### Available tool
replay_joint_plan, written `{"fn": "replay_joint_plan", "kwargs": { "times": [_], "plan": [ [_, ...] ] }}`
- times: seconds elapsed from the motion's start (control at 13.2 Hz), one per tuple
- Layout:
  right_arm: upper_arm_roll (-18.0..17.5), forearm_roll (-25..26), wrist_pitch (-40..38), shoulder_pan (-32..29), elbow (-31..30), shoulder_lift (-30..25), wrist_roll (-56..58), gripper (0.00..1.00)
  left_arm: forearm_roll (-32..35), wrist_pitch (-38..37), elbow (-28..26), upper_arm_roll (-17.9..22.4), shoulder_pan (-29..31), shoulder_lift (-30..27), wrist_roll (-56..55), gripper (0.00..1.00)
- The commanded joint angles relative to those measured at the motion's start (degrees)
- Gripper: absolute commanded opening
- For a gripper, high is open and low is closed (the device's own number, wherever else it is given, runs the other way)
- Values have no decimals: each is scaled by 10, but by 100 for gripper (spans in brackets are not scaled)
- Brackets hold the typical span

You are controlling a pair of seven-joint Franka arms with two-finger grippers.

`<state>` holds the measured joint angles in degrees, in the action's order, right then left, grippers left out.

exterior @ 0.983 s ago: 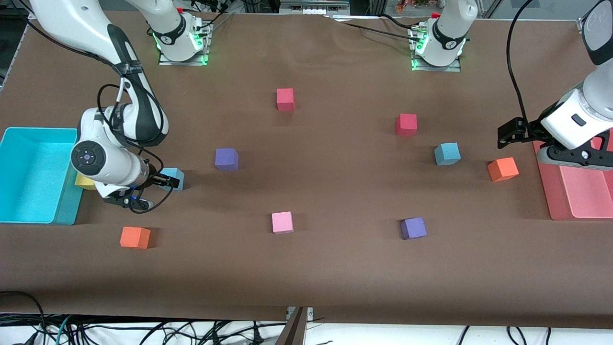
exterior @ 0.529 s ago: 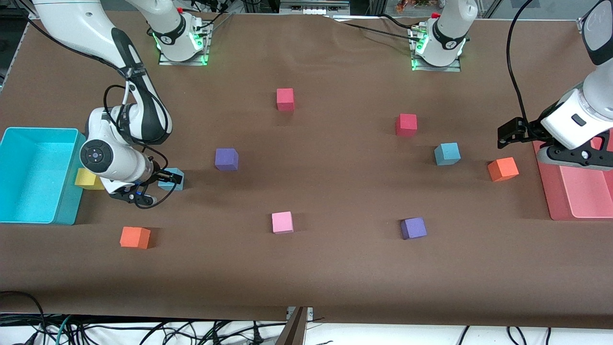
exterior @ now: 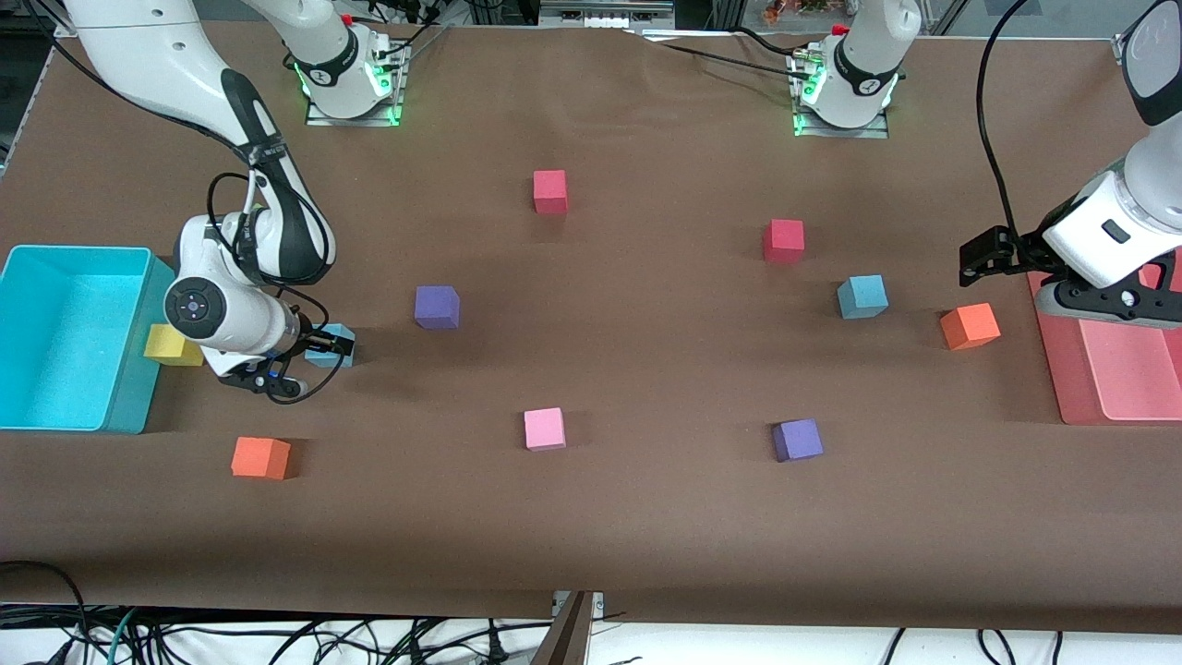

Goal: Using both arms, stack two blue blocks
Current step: 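Close the right gripper on the light blue cube and lift it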

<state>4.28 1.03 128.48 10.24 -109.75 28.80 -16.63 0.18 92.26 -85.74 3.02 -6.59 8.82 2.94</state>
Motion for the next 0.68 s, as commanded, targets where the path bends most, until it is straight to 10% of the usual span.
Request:
{"fn": "replay_joint_plan", "kwargs": {
  "times": [0.0,0.6],
  "plan": [
    [-1,5,8,-4,-5,0,36,100,13,-7,16,-3,3,8,12,100],
    [-1,6,4,0,-5,10,63,98,13,-7,16,-3,3,8,12,100]
  ]
}}
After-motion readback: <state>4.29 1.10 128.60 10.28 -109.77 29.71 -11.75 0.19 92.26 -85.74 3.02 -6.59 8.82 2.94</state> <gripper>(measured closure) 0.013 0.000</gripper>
